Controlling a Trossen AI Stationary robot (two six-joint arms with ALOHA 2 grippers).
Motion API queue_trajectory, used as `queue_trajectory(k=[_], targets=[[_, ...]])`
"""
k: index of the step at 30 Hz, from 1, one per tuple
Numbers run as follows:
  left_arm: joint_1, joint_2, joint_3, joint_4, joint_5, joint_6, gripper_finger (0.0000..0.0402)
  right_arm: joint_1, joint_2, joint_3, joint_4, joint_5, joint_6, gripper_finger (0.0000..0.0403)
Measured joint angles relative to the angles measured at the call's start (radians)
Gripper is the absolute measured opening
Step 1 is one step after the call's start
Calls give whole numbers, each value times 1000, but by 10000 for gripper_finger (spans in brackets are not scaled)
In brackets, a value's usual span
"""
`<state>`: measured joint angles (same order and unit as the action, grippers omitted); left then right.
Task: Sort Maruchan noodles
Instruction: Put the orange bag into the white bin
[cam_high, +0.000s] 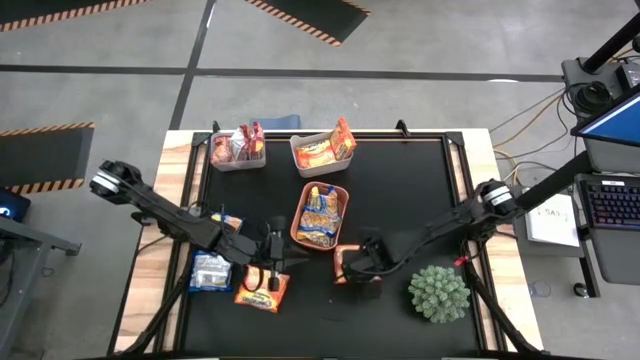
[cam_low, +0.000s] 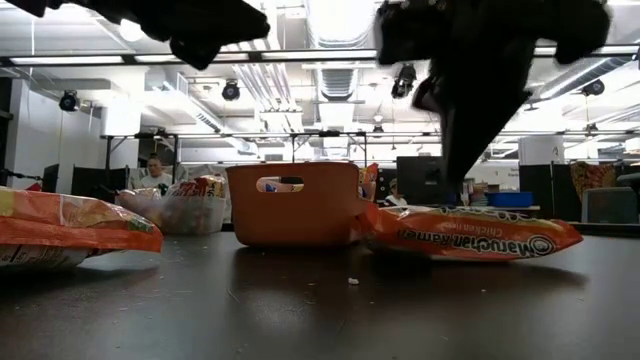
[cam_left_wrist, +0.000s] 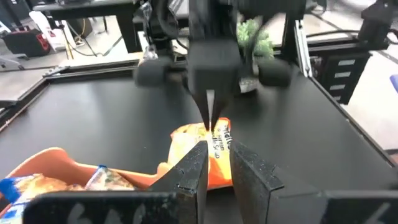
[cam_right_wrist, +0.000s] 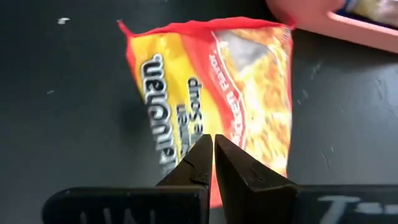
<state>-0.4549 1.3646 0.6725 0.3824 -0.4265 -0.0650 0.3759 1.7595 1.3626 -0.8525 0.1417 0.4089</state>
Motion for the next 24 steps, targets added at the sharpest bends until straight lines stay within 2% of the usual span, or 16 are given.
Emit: queue_trajectory(k=[9, 18, 24], targets=[[2, 209, 156, 5, 26, 77, 49, 8, -216, -137, 9, -15, 77, 9], [14, 415, 342, -76, 27, 108, 49, 6, -444, -484, 414, -10, 182, 9], [19, 500, 377, -69, 23, 66, 49, -2, -523, -630, 503, 7, 368, 9]])
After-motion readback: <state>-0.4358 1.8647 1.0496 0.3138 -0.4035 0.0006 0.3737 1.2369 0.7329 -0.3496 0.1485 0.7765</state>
